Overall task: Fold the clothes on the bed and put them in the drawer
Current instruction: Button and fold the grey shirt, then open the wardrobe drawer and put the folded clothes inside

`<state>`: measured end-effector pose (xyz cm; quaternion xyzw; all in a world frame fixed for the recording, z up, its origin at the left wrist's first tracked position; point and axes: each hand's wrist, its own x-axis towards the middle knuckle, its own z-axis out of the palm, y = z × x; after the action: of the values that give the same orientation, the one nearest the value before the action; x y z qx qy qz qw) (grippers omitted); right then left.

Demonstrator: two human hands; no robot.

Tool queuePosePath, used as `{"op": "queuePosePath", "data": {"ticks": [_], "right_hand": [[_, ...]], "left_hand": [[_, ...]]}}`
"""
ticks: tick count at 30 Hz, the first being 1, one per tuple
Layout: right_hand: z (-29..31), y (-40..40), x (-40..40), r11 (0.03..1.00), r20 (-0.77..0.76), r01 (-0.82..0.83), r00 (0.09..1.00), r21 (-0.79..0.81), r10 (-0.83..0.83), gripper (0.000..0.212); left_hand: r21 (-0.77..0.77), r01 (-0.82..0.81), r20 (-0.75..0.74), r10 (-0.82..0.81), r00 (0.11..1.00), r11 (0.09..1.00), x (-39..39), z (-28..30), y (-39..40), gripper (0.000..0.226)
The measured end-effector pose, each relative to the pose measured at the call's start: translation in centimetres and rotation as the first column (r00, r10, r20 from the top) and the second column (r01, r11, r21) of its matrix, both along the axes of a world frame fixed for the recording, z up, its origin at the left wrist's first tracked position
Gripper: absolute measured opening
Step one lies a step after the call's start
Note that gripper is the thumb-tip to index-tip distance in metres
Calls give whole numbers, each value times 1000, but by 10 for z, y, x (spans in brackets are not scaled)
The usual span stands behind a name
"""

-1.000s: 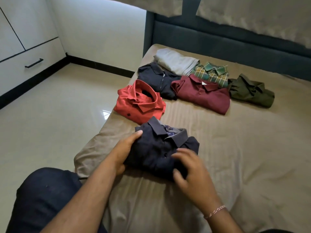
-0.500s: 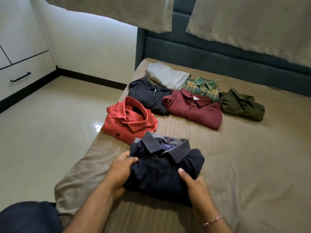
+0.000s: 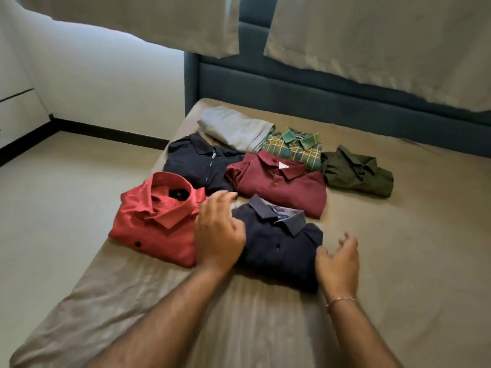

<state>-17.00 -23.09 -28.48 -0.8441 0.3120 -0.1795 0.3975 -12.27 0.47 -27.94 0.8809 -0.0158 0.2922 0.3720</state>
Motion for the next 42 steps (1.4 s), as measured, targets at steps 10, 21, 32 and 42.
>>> {"op": "queuePosePath", "data": {"ticks": [10, 21, 32, 42], "right_hand": [[-79, 36, 29, 690, -320, -444, 895, -571, 311, 78], [-50, 50, 4, 668, -237, -392, 919, -633, 315, 80], [11, 218, -21, 619, 46, -517, 744, -591, 667, 75], [34, 429, 79, 346, -12, -679, 463, -648, 886, 70]], "left_hand": [[426, 350, -477, -122, 870, 834, 16, -82, -35, 90], [198, 432, -526, -277, 804, 880, -16, -69, 4, 91], [-73, 389, -237, -395, 888, 918, -70, 31, 169, 49], [-289, -133, -187, 81, 979, 948, -26, 20, 330, 56]]}}
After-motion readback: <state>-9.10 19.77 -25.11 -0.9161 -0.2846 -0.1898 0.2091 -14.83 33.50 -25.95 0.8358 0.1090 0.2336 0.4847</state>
